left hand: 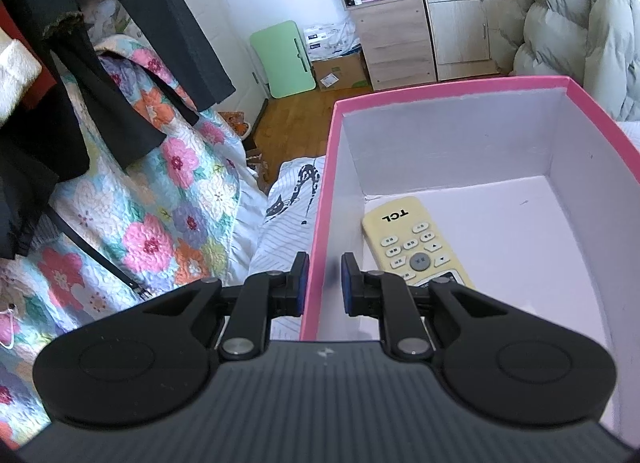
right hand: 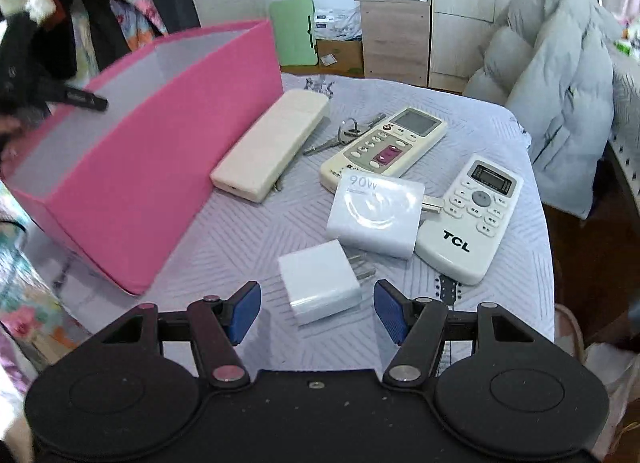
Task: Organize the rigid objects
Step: 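Grasp the small white charger cube with the right tool, then carry the small white charger into the pink box and open the right tool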
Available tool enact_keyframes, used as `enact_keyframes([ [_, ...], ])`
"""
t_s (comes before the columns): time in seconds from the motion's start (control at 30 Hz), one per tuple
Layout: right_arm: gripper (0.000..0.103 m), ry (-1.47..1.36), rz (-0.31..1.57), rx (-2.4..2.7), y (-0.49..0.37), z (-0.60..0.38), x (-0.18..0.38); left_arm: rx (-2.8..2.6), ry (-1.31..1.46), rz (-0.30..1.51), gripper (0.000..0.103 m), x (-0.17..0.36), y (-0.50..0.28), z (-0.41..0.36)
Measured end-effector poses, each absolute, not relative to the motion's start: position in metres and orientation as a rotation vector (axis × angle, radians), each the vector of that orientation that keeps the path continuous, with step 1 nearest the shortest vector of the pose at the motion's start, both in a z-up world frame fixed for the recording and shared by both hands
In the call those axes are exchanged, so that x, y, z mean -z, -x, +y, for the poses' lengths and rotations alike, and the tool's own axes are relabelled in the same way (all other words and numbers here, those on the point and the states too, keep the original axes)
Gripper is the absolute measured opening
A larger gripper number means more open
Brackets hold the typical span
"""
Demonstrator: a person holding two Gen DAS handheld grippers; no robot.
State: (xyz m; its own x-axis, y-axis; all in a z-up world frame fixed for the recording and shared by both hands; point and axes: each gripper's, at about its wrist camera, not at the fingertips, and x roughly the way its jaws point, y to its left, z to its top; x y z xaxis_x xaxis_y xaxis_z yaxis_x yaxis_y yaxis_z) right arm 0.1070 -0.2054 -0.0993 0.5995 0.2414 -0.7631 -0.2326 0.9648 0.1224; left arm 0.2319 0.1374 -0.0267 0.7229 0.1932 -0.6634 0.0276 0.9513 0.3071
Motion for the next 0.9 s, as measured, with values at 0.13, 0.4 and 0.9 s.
enact_keyframes([
  [0.13, 0.066, 0.007, 0.869, -0.278, -0.107, -0.199, 0.102, -0.091, -0.302, 0.752, 0.014, 0.025, -0.231, 0.136],
  [0.4, 0.051, -0.003, 0.894, -0.283, -0.109, -0.197, 0.103, -0.091, -0.285, 0.757, 0.014, 0.024, -0.232, 0.139],
  [0.9, 0.051, -0.067, 0.781, -0.186, -0.089, -0.195, 0.073, -0.096, -0.286, 0.755, 0.014, 0.023, -0.234, 0.141],
])
